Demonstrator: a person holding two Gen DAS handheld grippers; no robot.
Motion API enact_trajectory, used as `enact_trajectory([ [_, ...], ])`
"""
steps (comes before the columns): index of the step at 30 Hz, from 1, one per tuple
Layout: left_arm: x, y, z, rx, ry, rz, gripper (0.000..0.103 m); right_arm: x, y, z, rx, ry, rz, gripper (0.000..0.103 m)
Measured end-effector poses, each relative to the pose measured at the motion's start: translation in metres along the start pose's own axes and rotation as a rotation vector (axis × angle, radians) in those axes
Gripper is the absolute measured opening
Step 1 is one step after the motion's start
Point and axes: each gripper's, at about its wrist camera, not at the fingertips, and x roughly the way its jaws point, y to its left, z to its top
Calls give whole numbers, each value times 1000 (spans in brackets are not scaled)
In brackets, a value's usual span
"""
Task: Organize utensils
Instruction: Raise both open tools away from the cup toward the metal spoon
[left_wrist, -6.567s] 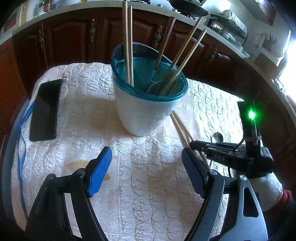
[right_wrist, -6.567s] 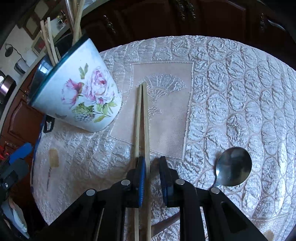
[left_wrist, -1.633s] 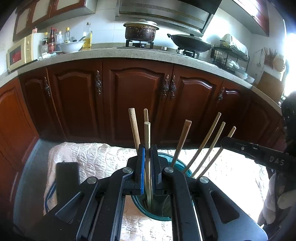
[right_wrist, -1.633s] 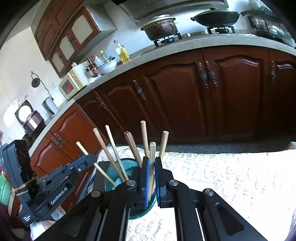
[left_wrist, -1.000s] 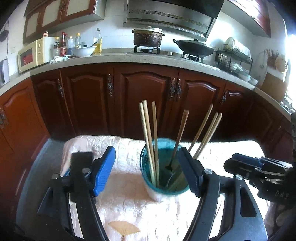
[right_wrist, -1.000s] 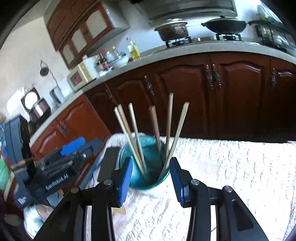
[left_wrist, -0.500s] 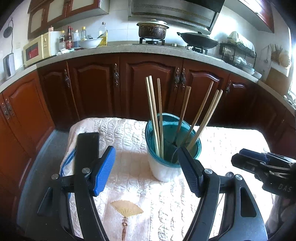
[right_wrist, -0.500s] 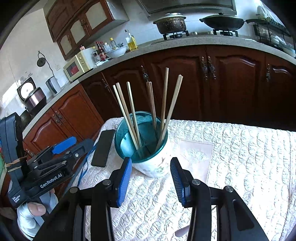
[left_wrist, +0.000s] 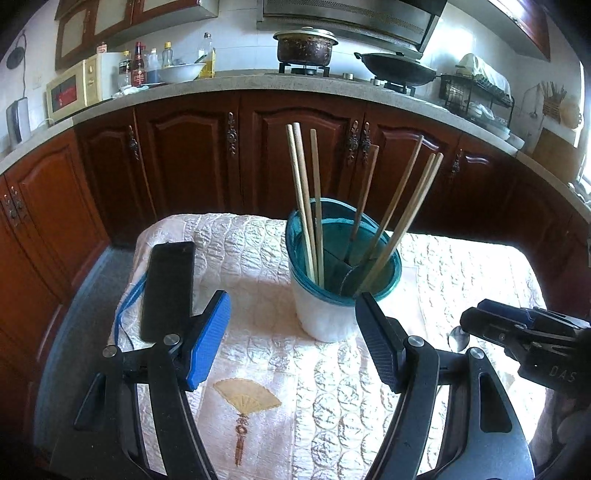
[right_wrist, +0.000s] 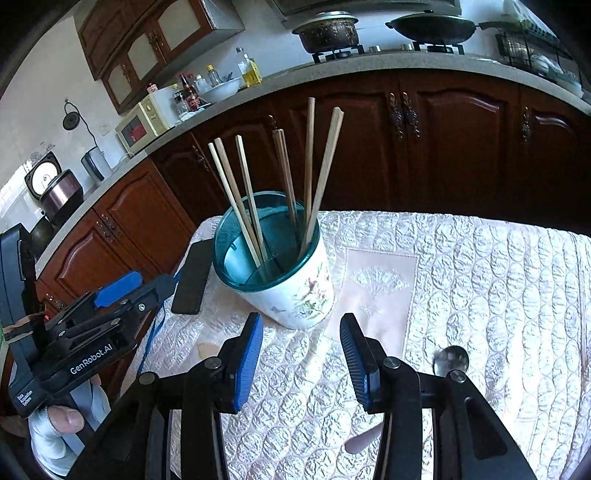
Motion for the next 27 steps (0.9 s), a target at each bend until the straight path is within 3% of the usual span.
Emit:
enact_trajectory([
  [19,5,-11,-8,30,34,-9,70,2,-12,-11,8,26,-23,42],
  [27,11,-22,-13,55,51,-32,70,-4,-33,-21,38,46,-58,43],
])
